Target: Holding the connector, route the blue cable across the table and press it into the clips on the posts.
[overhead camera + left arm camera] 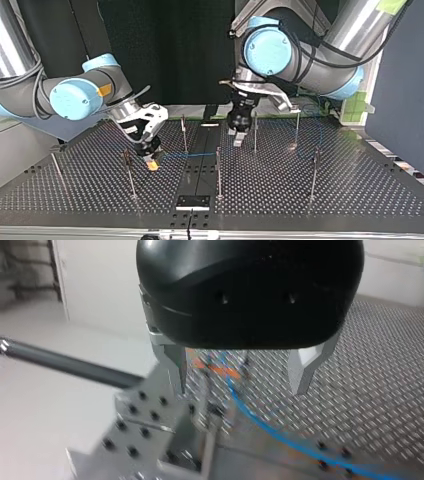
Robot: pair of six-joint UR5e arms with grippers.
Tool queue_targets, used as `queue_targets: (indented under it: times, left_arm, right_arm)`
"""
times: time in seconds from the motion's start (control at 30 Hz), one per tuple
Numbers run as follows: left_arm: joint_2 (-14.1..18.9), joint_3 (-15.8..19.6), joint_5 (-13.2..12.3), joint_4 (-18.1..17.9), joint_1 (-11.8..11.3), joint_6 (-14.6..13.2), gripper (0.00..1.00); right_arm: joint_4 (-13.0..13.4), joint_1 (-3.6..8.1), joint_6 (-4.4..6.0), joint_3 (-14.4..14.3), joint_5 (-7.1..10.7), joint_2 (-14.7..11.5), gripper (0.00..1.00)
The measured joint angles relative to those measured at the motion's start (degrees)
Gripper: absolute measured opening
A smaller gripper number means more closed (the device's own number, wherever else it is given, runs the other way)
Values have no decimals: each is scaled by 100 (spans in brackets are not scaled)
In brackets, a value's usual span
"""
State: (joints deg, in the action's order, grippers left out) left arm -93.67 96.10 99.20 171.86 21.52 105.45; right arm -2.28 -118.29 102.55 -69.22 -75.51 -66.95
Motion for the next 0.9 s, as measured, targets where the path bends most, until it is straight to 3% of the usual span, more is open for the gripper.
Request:
queue_targets:
  times: [0.23,0.5,0.9]
  left_arm:
    - [187,-115,107,-143,175,3,100]
    - [-168,-521,496,-103,588,-132,100]
    - [-727,-1081,702,143,1144,-351,100]
  right_arm:
    - [0,24,10,0,0,1,0]
    - [0,45,6,0,6,0,0]
    - [0,55,5,0,1,-1,0]
